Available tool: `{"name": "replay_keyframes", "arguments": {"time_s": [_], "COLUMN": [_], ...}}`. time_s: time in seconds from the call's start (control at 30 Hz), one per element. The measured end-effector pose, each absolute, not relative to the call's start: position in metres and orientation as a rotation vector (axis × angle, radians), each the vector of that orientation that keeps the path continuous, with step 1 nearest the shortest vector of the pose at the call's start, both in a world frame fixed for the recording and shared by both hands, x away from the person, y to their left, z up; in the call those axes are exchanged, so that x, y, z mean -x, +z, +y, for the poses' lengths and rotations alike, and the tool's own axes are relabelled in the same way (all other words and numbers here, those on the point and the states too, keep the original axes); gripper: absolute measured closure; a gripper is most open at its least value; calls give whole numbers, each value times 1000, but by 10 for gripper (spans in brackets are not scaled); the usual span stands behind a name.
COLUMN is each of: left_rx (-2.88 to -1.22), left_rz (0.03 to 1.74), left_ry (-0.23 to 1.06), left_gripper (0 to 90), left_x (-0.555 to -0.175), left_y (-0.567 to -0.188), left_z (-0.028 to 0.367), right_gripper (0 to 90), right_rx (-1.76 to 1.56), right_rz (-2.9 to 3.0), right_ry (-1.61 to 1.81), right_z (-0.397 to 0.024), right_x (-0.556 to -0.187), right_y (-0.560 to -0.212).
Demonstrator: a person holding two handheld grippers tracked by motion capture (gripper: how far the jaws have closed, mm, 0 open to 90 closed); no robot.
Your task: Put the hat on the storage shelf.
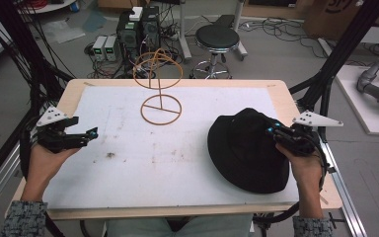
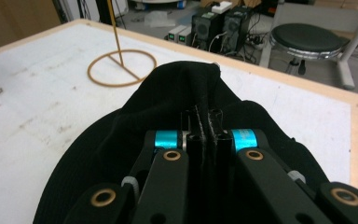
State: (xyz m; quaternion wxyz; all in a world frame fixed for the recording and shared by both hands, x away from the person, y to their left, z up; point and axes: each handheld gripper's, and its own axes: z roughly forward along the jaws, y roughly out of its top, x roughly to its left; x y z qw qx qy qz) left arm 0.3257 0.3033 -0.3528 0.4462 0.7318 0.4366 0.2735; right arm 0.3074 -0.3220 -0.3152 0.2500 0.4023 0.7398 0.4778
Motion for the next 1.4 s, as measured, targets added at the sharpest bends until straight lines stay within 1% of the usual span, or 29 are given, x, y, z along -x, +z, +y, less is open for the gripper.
{"name": "replay_keyframes", "arguments": {"time_s": [0.2, 0.33, 0.37, 0.4, 0.47, 0.7, 1.0, 1.23, 1.4], "left_rx": [-1817, -1808, -1808, -1815, -1814, -1824, -1815, -1824, -1824], "left_rz": [1072, 1073, 1073, 1071, 1072, 1070, 1077, 1086, 1098], "left_ry": [681, 682, 681, 682, 682, 682, 693, 694, 694], "left_gripper": [193, 194, 194, 194, 193, 194, 195, 196, 199], "left_x": [-324, -323, -323, -323, -322, -318, -309, -303, -300], "left_y": [-351, -350, -350, -350, -351, -353, -355, -358, -361], "left_z": [303, 304, 304, 304, 304, 304, 311, 313, 315], "right_gripper": [890, 890, 890, 890, 890, 890, 890, 890, 890], "right_rx": [-1086, -1077, -1058, -1058, -1042, -1000, -978, -946, -944], "right_rz": [1977, 1949, 1934, 1934, 1908, 1866, 1759, 1730, 1709], "right_ry": [1333, 1362, 1369, 1369, 1386, 1433, 1573, 1617, 1709], "right_z": [-316, -314, -313, -313, -308, -297, -289, -272, -258], "right_x": [-318, -328, -333, -333, -339, -353, -370, -389, -400], "right_y": [-302, -286, -278, -278, -265, -242, -225, -212, -203]}}
